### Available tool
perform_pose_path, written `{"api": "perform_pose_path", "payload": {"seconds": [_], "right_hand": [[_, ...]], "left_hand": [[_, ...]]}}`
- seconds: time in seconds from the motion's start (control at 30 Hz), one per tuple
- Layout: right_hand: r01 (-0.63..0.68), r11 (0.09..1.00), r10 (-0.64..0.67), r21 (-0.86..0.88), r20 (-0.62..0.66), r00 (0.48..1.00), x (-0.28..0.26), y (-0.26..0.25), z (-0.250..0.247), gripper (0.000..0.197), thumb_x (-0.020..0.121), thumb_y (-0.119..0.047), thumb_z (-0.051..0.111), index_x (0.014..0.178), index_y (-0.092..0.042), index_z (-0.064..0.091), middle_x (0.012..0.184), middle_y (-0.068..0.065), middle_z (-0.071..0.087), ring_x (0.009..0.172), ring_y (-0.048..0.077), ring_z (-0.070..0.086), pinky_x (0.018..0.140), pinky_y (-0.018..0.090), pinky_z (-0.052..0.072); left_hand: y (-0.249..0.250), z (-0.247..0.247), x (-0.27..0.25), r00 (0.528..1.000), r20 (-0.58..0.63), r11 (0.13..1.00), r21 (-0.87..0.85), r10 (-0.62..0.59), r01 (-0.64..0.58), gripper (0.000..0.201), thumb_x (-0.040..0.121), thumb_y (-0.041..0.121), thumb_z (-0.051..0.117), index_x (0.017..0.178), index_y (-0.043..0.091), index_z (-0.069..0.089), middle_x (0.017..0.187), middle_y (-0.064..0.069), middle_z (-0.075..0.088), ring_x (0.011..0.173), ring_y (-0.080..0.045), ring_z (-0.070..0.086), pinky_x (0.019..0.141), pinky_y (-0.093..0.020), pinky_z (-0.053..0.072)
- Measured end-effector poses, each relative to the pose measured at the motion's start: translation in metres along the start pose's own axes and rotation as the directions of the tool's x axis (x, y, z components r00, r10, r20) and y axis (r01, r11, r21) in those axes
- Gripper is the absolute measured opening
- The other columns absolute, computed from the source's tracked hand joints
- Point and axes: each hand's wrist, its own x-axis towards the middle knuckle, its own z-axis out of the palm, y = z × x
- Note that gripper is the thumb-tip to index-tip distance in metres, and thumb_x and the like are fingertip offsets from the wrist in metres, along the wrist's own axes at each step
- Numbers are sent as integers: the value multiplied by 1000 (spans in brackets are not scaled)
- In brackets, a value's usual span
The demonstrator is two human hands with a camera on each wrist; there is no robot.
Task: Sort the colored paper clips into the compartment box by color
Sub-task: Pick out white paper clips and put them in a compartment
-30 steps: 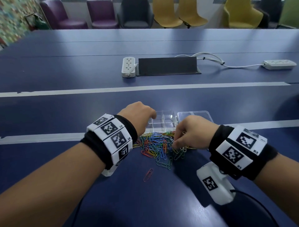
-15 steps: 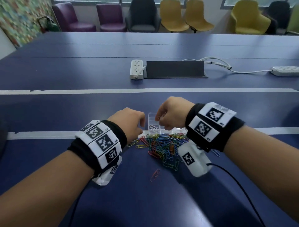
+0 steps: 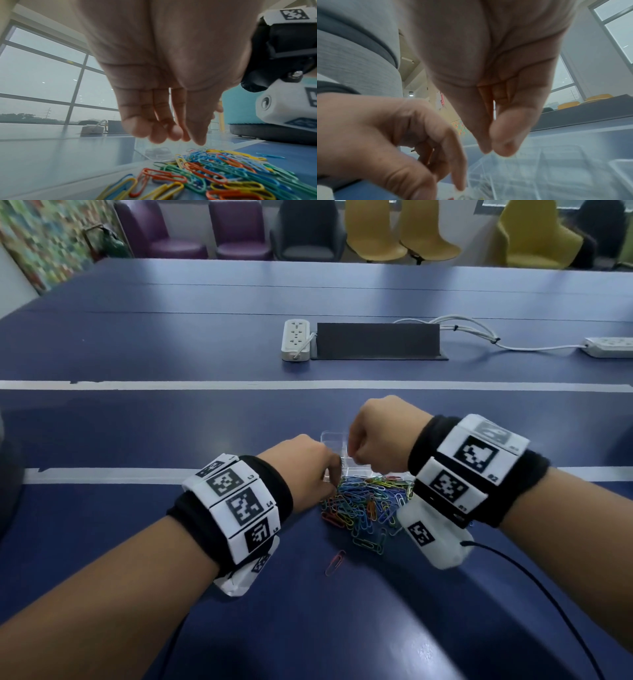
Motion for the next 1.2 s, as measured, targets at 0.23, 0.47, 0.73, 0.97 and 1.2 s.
{"api": "perform_pose_path", "payload": {"seconds": [0.23, 0.47, 0.73, 0.97, 1.2], "right_hand": [[-35, 988, 53, -152, 116, 992, -19, 25, 21, 16, 82, -15, 61, 91, -9, 72, 93, 12, 72, 87, 30, 66, 69, 27, 49], [8, 980, 17, -197, 123, 992, -23, 32, 30, 19, 84, -21, 59, 91, -10, 73, 93, 8, 73, 90, 25, 66, 47, 17, 34], [37, 998, -44, 49, 159, 986, -28, 41, 13, 11, 77, -17, 61, 81, -27, 65, 65, -9, 62, 59, 7, 56, 67, 24, 51], [123, 986, -103, -113, 172, 980, -29, 27, 23, 38, 90, -18, 43, 120, -27, 65, 114, 0, 69, 105, 22, 60, 85, 26, 47], [73, 993, -61, -96, 117, 991, -24, 26, 24, 30, 89, -14, 47, 104, -16, 73, 104, 5, 72, 96, 24, 64, 72, 23, 43]], "left_hand": [[18, 12, 18, 997, 69, 998, 55, 25, -29, 24, 90, 29, 52, 109, 29, 68, 110, -4, 66, 103, -28, 62, 89, -42, 53], [17, 10, 16, 997, 75, 998, 61, 25, -30, 11, 83, 19, 59, 73, 22, 62, 71, 6, 52, 85, -21, 61, 71, -29, 48], [6, 2, 7, 997, 68, 995, -92, -24, 30, 3, 76, 17, 71, 77, 19, 69, 63, 14, 59, 67, -5, 57, 70, -23, 48], [7, 1, 7, 999, 23, 995, -91, -31, 33, 31, 88, 10, 45, 108, 22, 64, 81, 6, 58, 78, -12, 51, 77, -20, 42], [4, 6, 11, 989, 35, 988, -57, -140, 142, 8, 90, 15, 38, 83, 17, 42, 72, 2, 47, 78, -22, 46, 69, -27, 35]]}}
